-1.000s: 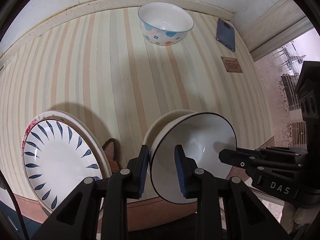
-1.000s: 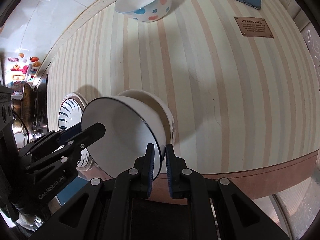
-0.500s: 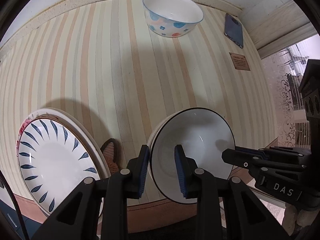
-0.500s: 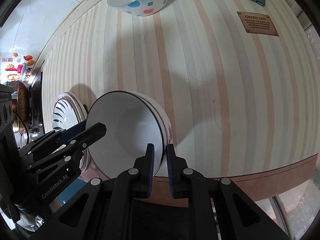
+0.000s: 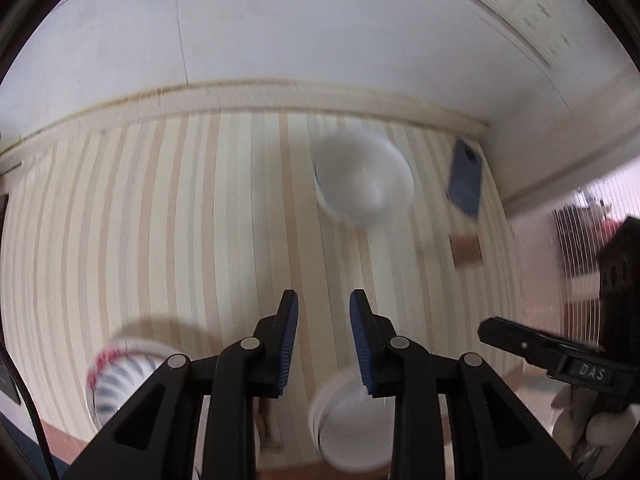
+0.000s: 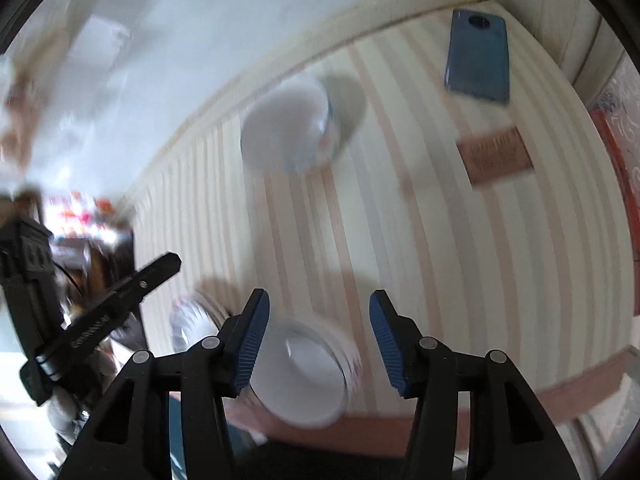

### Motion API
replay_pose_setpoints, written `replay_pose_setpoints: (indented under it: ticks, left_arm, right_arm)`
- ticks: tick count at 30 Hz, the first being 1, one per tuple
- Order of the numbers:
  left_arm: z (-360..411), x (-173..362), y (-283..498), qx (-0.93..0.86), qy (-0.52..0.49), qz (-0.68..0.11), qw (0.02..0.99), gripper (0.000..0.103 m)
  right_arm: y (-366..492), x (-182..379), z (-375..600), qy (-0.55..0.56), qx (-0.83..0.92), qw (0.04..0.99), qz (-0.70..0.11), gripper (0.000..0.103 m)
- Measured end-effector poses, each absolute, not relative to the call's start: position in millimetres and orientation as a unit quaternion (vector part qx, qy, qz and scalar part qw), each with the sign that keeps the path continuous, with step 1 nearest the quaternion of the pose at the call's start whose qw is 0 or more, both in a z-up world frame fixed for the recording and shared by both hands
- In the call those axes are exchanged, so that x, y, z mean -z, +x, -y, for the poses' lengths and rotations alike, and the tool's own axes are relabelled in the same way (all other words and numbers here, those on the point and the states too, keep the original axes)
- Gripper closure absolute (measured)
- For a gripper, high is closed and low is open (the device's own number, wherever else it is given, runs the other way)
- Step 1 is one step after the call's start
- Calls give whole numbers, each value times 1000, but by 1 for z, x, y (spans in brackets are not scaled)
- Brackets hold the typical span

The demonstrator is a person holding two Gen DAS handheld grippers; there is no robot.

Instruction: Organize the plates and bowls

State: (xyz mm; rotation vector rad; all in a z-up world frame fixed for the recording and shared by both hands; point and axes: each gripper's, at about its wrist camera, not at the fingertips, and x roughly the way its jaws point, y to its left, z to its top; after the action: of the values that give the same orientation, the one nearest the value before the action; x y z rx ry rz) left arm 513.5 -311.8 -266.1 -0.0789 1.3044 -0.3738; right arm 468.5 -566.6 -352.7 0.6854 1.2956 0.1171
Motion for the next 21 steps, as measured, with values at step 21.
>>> replay_pose_setpoints:
  ticks: [21]
  left_arm:
    - [382, 376, 634, 182, 1, -651, 737, 80]
  right_arm:
    - [641, 447, 560, 293, -16, 733, -613, 84]
